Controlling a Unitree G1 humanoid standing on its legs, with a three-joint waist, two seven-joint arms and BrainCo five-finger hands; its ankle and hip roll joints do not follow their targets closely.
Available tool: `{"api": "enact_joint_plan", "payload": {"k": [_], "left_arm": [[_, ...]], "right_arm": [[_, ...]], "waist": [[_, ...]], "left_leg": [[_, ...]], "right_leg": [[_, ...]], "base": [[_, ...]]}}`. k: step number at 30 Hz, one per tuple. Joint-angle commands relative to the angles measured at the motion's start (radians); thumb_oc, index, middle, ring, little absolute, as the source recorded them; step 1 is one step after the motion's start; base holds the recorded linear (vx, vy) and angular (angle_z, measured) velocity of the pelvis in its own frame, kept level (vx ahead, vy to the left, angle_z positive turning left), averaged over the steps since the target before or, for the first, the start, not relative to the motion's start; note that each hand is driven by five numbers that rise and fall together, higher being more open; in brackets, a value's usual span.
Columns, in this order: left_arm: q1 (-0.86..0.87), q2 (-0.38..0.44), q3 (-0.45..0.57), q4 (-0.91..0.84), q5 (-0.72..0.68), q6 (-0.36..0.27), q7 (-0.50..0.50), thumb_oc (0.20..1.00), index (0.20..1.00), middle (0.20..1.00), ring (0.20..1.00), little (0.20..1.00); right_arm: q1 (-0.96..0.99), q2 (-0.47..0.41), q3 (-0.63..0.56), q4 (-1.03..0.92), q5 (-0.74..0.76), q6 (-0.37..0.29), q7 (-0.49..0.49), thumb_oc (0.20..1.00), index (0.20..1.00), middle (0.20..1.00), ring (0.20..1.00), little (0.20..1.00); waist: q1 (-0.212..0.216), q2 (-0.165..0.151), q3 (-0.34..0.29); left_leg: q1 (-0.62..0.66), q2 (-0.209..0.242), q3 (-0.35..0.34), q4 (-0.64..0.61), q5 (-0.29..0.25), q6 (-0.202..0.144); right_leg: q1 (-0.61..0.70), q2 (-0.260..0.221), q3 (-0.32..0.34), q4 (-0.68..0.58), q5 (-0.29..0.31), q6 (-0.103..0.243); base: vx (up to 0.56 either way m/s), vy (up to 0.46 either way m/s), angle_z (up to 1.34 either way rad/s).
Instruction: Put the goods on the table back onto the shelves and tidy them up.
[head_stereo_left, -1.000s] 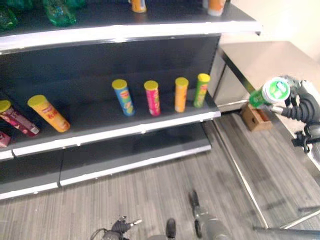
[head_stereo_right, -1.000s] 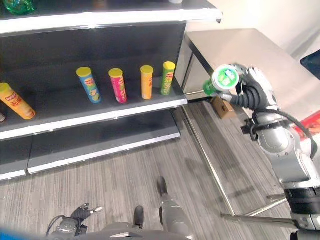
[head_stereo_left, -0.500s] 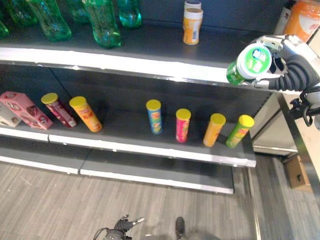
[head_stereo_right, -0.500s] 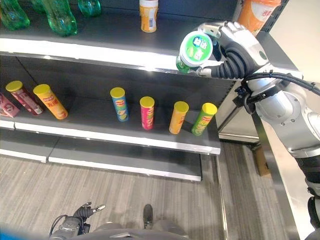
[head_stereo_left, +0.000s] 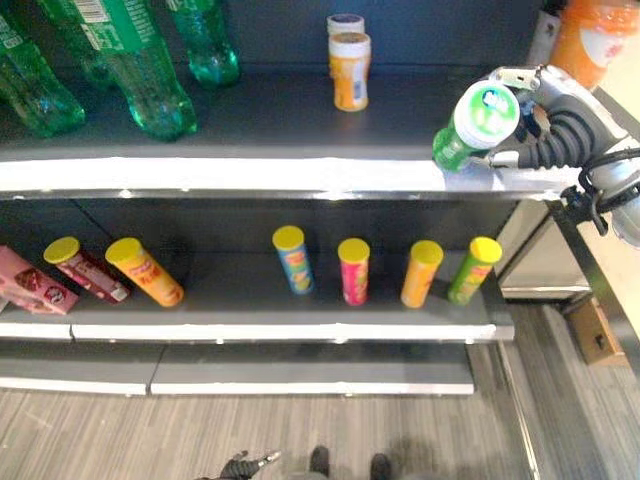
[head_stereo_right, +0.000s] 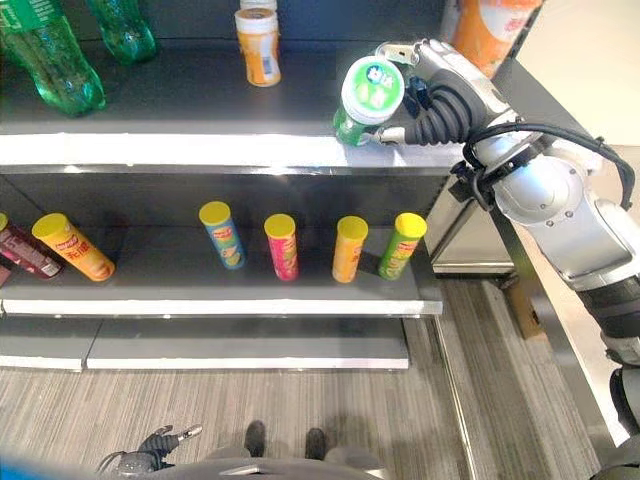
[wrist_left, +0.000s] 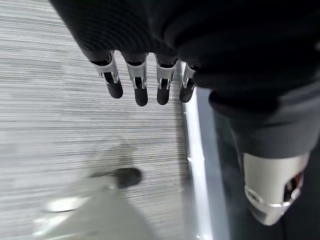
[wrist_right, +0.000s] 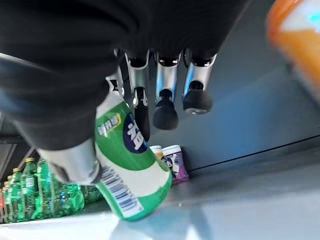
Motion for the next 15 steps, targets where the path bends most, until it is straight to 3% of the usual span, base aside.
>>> {"api": "enact_joint_plan", "payload": {"k": [1,6,15], "left_arm": [[-0.032,0.053,-0.066,0.001,0.013,-0.031,0.008,1.0,1.0,1.0,1.0,1.0],[-0.031,0.055,-0.106,-0.017,-0.021,-0.022,0.0,1.0,1.0,1.0,1.0,1.0],[-0.02,0.07,-0.124,-0.018,-0.025,-0.028,-0.024,1.0,1.0,1.0,1.0,1.0]], "right_arm": [[-0.115,0.062,0.044,0.103,0.098,0.001,-0.019,0.2,0.2,0.2,0.2,0.2],[-0.325,0.102,0.232,0.255,0.191,0.029,0.017,0.2,0.2,0.2,0.2,0.2],[-0.435,0.131,0.371,0.361,0.362,0.034,0.135,0.2,0.2,0.2,0.2,0.2]], "waist": [[0.049,-0.042,-0.062],[0.058,-0.04,-0.068],[0.072,-0.046,-0.07]], "left_leg": [[0.011,0.002,0.037,0.006,-0.101,-0.018],[0.018,-0.002,0.049,0.006,-0.109,-0.013],[0.024,-0.004,0.05,0.006,-0.112,-0.015]], "right_leg": [[-0.01,-0.129,0.043,0.023,-0.073,0.152],[-0.011,-0.14,0.048,0.016,-0.067,0.161],[-0.004,-0.146,0.038,0.013,-0.066,0.167]], "base": [[0.04,0.075,0.03],[0.03,0.058,0.02],[0.0,0.007,0.02]]}}
